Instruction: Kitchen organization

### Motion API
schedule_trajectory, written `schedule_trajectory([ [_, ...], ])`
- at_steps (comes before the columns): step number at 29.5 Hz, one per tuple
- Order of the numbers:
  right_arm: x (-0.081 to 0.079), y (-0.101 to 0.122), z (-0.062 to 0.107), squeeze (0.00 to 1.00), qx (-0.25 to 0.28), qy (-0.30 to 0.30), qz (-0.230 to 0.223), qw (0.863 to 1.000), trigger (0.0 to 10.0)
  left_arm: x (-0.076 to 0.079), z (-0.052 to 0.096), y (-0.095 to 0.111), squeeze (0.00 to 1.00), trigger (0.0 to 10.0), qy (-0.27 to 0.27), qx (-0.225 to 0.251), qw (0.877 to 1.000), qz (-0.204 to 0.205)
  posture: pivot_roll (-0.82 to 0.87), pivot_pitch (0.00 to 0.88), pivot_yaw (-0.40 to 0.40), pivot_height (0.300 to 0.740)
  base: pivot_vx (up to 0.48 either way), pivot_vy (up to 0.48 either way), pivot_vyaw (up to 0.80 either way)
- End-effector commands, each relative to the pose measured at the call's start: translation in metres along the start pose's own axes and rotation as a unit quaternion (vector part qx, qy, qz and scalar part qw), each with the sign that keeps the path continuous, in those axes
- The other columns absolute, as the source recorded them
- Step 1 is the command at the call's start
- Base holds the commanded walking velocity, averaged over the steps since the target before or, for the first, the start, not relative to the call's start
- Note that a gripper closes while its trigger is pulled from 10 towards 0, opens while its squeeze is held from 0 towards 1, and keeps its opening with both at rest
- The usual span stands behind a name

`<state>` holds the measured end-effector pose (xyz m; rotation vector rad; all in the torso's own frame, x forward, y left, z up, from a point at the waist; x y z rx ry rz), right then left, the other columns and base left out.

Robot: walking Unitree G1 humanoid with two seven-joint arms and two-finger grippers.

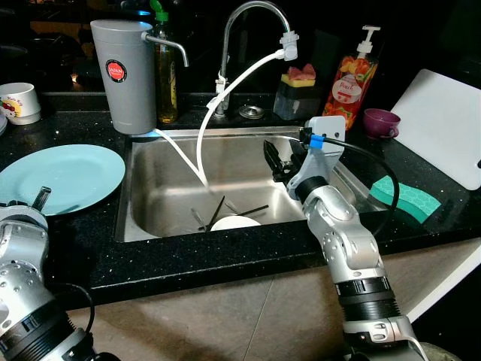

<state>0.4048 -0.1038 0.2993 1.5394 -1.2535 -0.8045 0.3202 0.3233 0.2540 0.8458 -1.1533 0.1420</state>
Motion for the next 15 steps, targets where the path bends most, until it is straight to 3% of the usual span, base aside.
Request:
schedule_trajectory([
  [1,0.0,-0.008,0.001,0.0,-0.013,-0.002,-0.011,1.0,10.0,0.014,0.005,-0.012,0.0,10.0,-0.046,-0.017,0.999,-0.005,0.1,0.152,-0.094,0.74,0.0,0.0,0.0],
  [2,0.0,-0.008,0.001,0.0,-0.013,-0.002,-0.011,1.0,10.0,0.014,0.005,-0.012,0.0,10.0,-0.046,-0.017,0.999,-0.005,0.1,0.152,-0.094,0.74,0.0,0.0,0.0],
  [3,0.0,-0.008,0.001,0.0,-0.013,-0.001,-0.012,1.0,10.0,0.03,0.01,-0.013,0.0,10.0,-0.099,-0.03,0.995,0.015,0.1,0.152,-0.094,0.74,0.0,0.0,0.0],
  [6,0.0,-0.008,0.001,0.0,-0.014,0.0,-0.012,1.0,10.0,0.038,0.013,-0.015,0.0,10.0,-0.125,-0.039,0.991,0.025,0.1,0.152,-0.094,0.74,0.0,0.0,0.0],
  [7,-0.001,-0.01,0.001,0.0,-0.019,0.005,-0.025,0.999,10.0,0.051,0.019,-0.018,0.0,10.0,-0.178,-0.059,0.981,0.046,0.1,0.139,-0.108,0.74,0.0,0.0,0.0],
  [10,-0.002,-0.012,0.001,0.0,-0.022,0.009,-0.038,0.999,10.0,0.056,0.023,-0.02,0.0,10.0,-0.2,-0.07,0.976,0.053,0.1,0.139,-0.108,0.74,0.0,0.0,0.0],
  [12,-0.007,-0.015,0.002,0.0,-0.038,0.04,-0.146,0.988,10.0,0.068,0.034,-0.027,0.0,10.0,-0.261,-0.1,0.958,0.063,0.09,0.135,-0.108,0.74,0.0,0.0,0.0],
  [13,-0.009,-0.015,0.003,0.0,-0.041,0.051,-0.175,0.982,10.0,0.071,0.037,-0.029,0.0,10.0,-0.28,-0.107,0.952,0.065,0.09,0.135,-0.108,0.74,0.0,0.0,0.0],
  [14,-0.009,-0.015,0.003,0.0,-0.041,0.051,-0.175,0.982,10.0,0.071,0.037,-0.029,0.0,10.0,-0.28,-0.107,0.952,0.065,0.09,0.135,-0.108,0.74,0.0,0.0,0.0],
  [15,-0.011,-0.014,0.005,0.0,-0.043,0.067,-0.211,0.974,10.0,0.076,0.043,-0.03,0.0,10.0,-0.31,-0.118,0.941,0.069,0.09,0.13,-0.107,0.74,0.0,0.0,0.0],
])
Point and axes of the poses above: a point about 5 cm out from each wrist's last joint towards the gripper, its own z axis pointing back from the gripper into the wrist, its own y axis along the axis of the wrist's last joint, x = y × z, the point moved 4 cm from there along -z, pointing out of the wrist towards the gripper, and after that the axes turned 7 degrees about z, right-handed, at the moved point
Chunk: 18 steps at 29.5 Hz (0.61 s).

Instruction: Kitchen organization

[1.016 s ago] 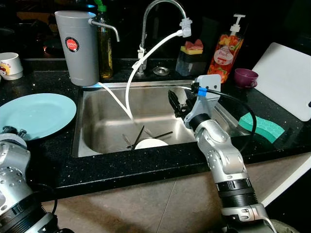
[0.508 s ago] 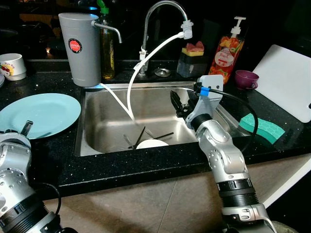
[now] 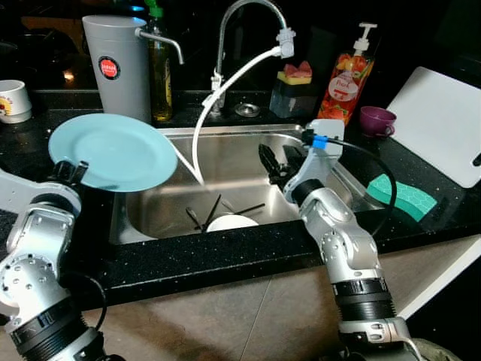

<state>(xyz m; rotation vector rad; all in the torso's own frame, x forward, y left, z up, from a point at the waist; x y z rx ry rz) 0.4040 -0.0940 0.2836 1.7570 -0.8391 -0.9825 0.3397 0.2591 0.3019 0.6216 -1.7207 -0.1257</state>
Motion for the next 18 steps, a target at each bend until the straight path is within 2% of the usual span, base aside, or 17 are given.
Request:
schedule_trajectory([
  [1,-0.004,0.002,0.003,0.0,-0.001,0.03,-0.06,0.998,10.0,0.017,0.005,-0.007,0.0,10.0,-0.065,-0.024,0.998,0.006,0.09,0.125,-0.107,0.74,0.0,0.0,0.0],
  [3,-0.009,0.005,0.006,0.0,0.002,0.056,-0.105,0.993,10.0,0.026,0.009,-0.01,0.0,10.0,-0.105,-0.042,0.994,0.009,0.09,0.125,-0.107,0.74,0.0,0.0,0.0],
  [5,-0.018,0.01,0.01,0.0,0.011,0.095,-0.163,0.982,10.0,0.036,0.014,-0.016,0.0,10.0,-0.154,-0.069,0.986,0.017,0.08,0.122,-0.108,0.74,0.0,0.0,0.0],
  [6,-0.018,0.01,0.01,0.0,0.011,0.095,-0.163,0.982,10.0,0.036,0.014,-0.016,0.0,10.0,-0.154,-0.069,0.986,0.017,0.08,0.122,-0.108,0.74,0.0,0.0,0.0],
  [8,-0.025,0.016,0.015,0.0,0.021,0.124,-0.205,0.971,10.0,0.045,0.021,-0.025,0.0,10.0,-0.196,-0.101,0.975,0.018,0.08,0.121,-0.108,0.74,0.0,0.0,0.0],
  [12,-0.027,0.016,0.016,0.0,0.021,0.131,-0.214,0.968,10.0,0.047,0.023,-0.029,0.0,10.0,-0.207,-0.111,0.972,0.017,0.08,0.121,-0.108,0.74,0.0,0.0,0.0],
  [14,-0.035,0.018,0.02,0.0,0.024,0.151,-0.239,0.959,10.0,0.049,0.024,-0.036,0.0,10.0,-0.22,-0.126,0.967,0.02,0.08,0.121,-0.108,0.74,0.0,0.0,0.0],
  [18,-0.042,0.019,0.024,0.0,0.026,0.167,-0.255,0.952,10.0,0.052,0.025,-0.043,0.0,10.0,-0.237,-0.14,0.961,0.027,0.07,0.123,-0.108,0.74,0.0,0.0,0.0],
])
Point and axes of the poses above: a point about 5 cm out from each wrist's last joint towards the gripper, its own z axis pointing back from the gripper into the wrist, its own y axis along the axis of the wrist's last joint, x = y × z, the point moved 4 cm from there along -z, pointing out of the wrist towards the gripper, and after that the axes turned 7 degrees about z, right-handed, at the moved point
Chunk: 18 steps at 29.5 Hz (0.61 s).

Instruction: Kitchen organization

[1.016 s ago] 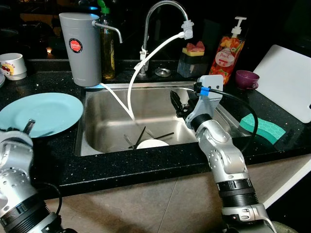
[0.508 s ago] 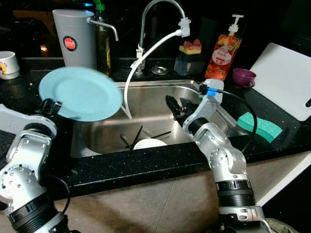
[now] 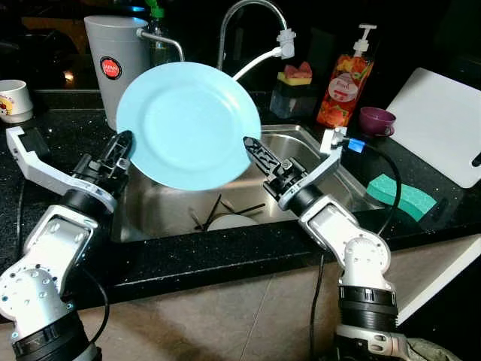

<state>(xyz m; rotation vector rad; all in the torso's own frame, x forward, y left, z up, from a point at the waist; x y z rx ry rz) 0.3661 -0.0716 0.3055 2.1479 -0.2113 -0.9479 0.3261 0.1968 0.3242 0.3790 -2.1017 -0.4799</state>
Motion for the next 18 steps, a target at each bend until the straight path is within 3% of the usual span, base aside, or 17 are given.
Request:
schedule_trajectory([
  [1,-0.003,0.0,0.004,0.0,0.002,0.006,-0.01,1.0,10.0,0.004,0.0,-0.006,0.0,10.0,-0.02,-0.013,1.0,0.007,0.07,0.123,-0.108,0.74,0.0,0.0,0.0],
  [4,-0.004,-0.002,0.003,0.0,-0.002,0.003,-0.015,1.0,10.0,0.008,-0.002,-0.012,0.0,10.0,-0.034,-0.029,0.999,0.007,0.07,0.124,-0.106,0.74,0.0,0.0,0.0],
  [5,-0.003,-0.002,0.004,0.0,-0.001,-0.001,-0.02,1.0,3.4,0.009,-0.004,-0.02,0.0,10.0,-0.035,-0.048,0.998,-0.005,0.07,0.124,-0.106,0.74,0.0,0.0,0.0],
  [6,-0.003,-0.002,0.004,0.0,-0.001,-0.001,-0.02,1.0,3.4,0.009,-0.004,-0.02,0.0,10.0,-0.035,-0.048,0.998,-0.005,0.07,0.124,-0.106,0.74,0.0,0.0,0.0],
  [7,-0.003,-0.001,0.004,0.0,0.0,-0.003,-0.021,1.0,0.0,0.009,-0.004,-0.022,0.0,10.0,-0.035,-0.051,0.998,-0.011,0.07,0.124,-0.106,0.74,0.0,0.0,0.0],
  [18,-0.002,0.005,0.006,0.0,0.014,-0.009,-0.029,0.999,0.0,0.011,-0.007,-0.031,0.0,10.0,-0.038,-0.067,0.996,-0.052,0.06,0.127,-0.104,0.74,0.0,0.0,0.0],
])
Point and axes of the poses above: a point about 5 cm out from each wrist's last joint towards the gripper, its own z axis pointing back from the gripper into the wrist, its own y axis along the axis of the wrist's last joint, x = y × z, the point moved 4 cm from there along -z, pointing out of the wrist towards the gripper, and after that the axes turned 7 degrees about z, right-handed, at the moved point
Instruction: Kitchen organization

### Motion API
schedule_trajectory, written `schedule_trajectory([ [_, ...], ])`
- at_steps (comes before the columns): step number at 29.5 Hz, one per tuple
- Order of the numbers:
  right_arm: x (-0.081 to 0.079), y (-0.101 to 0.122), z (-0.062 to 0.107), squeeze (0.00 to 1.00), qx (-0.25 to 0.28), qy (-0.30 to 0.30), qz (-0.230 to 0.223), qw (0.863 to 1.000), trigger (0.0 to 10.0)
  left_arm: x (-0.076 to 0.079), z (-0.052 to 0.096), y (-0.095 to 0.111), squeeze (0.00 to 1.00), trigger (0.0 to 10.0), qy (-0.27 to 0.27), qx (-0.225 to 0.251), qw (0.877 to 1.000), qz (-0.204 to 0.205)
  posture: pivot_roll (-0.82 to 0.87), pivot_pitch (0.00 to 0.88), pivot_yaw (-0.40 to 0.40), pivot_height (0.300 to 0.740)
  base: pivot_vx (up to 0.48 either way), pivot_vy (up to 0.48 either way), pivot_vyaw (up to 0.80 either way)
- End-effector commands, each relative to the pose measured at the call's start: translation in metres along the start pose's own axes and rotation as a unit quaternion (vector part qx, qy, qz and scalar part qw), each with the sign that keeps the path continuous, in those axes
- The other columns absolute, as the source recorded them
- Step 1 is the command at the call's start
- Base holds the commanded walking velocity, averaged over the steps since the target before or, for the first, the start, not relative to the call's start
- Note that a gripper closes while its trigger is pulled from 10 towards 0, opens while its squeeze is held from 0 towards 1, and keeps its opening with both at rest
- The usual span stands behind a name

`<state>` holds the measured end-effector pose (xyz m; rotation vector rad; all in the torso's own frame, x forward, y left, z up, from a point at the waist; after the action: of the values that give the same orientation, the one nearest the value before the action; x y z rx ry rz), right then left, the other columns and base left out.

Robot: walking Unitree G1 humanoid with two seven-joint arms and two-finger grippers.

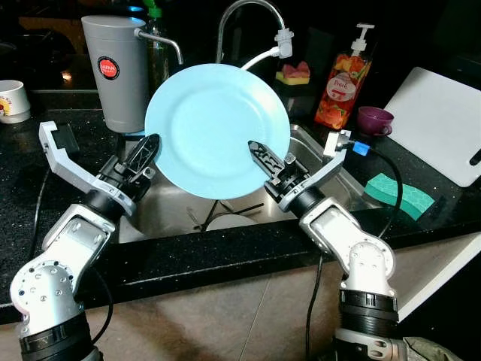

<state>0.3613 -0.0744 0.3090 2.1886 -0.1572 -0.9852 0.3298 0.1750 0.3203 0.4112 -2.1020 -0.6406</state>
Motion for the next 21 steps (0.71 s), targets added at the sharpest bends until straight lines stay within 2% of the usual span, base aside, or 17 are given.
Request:
schedule_trajectory([
  [1,0.002,0.001,0.003,0.0,0.002,-0.01,0.002,1.0,0.0,0.006,-0.003,-0.009,0.0,10.0,-0.017,-0.02,1.0,-0.008,0.06,0.127,-0.104,0.74,0.0,0.0,0.0],
  [2,0.002,0.001,0.003,0.0,0.002,-0.01,0.002,1.0,0.0,0.006,-0.003,-0.009,0.0,10.0,-0.017,-0.02,1.0,-0.008,0.06,0.127,-0.104,0.74,0.0,0.0,0.0],
  [3,0.003,0.002,0.003,0.0,0.004,-0.01,0.001,1.0,0.0,0.005,-0.003,-0.01,0.1,10.0,-0.012,-0.019,1.0,-0.012,0.06,0.126,-0.103,0.74,0.0,0.0,0.0],
  [4,0.003,0.002,0.003,0.0,0.005,-0.01,0.001,1.0,0.0,0.004,-0.004,-0.01,0.1,10.0,-0.01,-0.018,1.0,-0.014,0.06,0.126,-0.103,0.74,0.0,0.0,0.0],
  [5,0.003,0.003,0.003,0.0,0.006,-0.011,0.001,1.0,0.0,0.002,-0.004,-0.009,1.0,10.0,-0.003,-0.016,1.0,-0.02,0.06,0.126,-0.103,0.74,0.0,0.0,0.0],
  [10,0.003,0.003,0.003,0.0,0.007,-0.014,0.004,1.0,0.0,0.003,-0.003,-0.009,1.0,10.0,-0.006,-0.014,0.999,-0.028,0.06,0.126,-0.103,0.74,0.0,0.0,0.0],
  [11,0.007,0.003,0.002,0.0,0.005,-0.026,0.014,1.0,0.0,-0.001,-0.003,-0.007,1.0,10.0,0.008,-0.007,1.0,-0.019,0.06,0.125,-0.104,0.74,0.0,0.0,0.0],
  [12,0.013,0.003,0.002,0.0,0.003,-0.047,0.038,0.998,10.0,-0.005,-0.003,-0.004,0.0,10.0,0.019,0.004,1.0,-0.013,0.06,0.125,-0.105,0.74,0.0,0.0,0.0],
  [14,0.023,0.004,0.001,0.0,0.006,-0.083,0.075,0.994,10.0,-0.01,-0.001,0.001,0.0,10.0,0.033,0.018,0.999,-0.006,0.06,0.125,-0.105,0.74,0.0,0.0,0.0],
  [17,0.041,0.011,0.001,0.0,0.027,-0.135,0.078,0.987,10.0,-0.016,0.001,0.004,0.0,10.0,0.047,0.027,0.998,-0.006,0.06,0.125,-0.105,0.74,0.0,0.0,0.0],
  [19,0.057,0.014,0.002,0.0,0.037,-0.183,0.09,0.978,10.0,-0.02,0.002,0.005,0.0,10.0,0.054,0.03,0.998,-0.001,0.07,0.126,-0.106,0.74,0.0,0.0,0.0],
  [20,0.069,0.014,0.002,0.0,0.037,-0.222,0.106,0.969,10.0,-0.022,0.003,0.004,0.0,10.0,0.058,0.029,0.998,-0.002,0.06,0.126,-0.107,0.74,0.0,0.0,0.0],
  [21,0.069,0.014,0.002,0.0,0.037,-0.222,0.106,0.969,10.0,-0.022,0.003,0.004,0.0,10.0,0.058,0.029,0.998,-0.002,0.06,0.126,-0.107,0.74,0.0,0.0,0.0],
])
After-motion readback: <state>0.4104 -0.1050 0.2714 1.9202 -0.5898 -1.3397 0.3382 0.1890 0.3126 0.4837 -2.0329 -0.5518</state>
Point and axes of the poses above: a point about 5 cm out from each wrist's last joint towards the gripper, its own z axis pointing back from the gripper into the wrist, its own y axis along the axis of the wrist's last joint, x = y × z, the point moved 4 cm from there along -z, pointing out of the wrist towards the gripper, and after that the axes turned 7 degrees about z, right-handed, at the moved point
